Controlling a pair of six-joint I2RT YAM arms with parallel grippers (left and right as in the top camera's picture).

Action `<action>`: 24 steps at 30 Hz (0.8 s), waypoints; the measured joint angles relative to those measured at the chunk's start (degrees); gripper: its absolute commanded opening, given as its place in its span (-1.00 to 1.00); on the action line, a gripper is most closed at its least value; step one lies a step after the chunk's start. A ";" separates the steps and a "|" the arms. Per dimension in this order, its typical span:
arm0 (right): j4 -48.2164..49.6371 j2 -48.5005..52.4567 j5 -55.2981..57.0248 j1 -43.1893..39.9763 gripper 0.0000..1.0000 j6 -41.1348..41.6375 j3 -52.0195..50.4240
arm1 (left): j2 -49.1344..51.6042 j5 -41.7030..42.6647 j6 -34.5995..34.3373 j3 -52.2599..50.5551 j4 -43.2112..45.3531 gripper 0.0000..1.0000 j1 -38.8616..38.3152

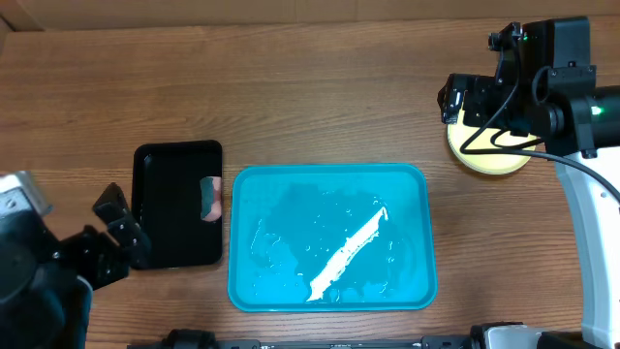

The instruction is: Clean dirty plates on tray and stack at the side

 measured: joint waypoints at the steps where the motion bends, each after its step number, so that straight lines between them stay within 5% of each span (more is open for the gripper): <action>1: -0.04 0.00 0.00 0.00 0.99 0.04 0.00 | 0.35 0.00 -0.02 0.00 -0.24 0.99 0.00; 24: -0.07 0.00 0.00 0.00 0.99 -0.15 0.00 | 2.47 0.00 -0.04 -0.55 -5.64 0.99 0.00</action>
